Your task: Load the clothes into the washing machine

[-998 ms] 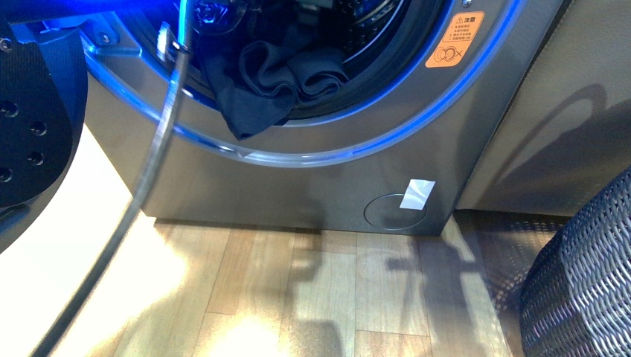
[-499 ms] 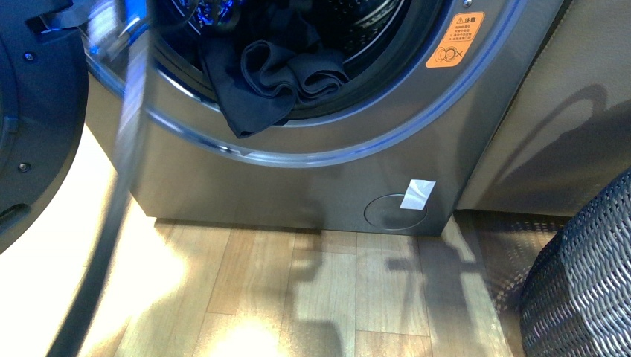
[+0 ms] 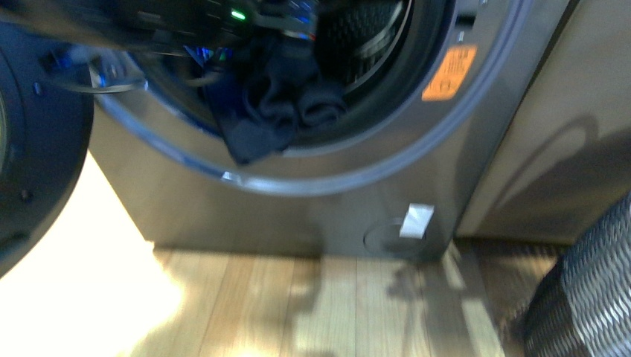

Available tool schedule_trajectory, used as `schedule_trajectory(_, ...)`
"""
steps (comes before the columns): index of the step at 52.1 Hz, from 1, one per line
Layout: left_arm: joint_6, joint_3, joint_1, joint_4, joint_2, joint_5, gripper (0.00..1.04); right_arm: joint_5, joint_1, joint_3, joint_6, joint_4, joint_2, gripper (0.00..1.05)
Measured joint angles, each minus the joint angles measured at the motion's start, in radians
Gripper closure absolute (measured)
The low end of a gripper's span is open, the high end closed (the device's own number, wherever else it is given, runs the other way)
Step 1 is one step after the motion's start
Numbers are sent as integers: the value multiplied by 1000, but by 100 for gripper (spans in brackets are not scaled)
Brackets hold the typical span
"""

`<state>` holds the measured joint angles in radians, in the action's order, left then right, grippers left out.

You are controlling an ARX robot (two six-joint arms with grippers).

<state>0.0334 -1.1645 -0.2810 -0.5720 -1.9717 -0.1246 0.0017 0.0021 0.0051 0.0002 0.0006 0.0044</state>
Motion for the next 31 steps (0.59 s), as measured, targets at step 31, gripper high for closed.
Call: schedule_trajectory(31, 60, 424, -26, -54, 656, 28, 6, 0, 0, 0, 0, 0, 0, 7)
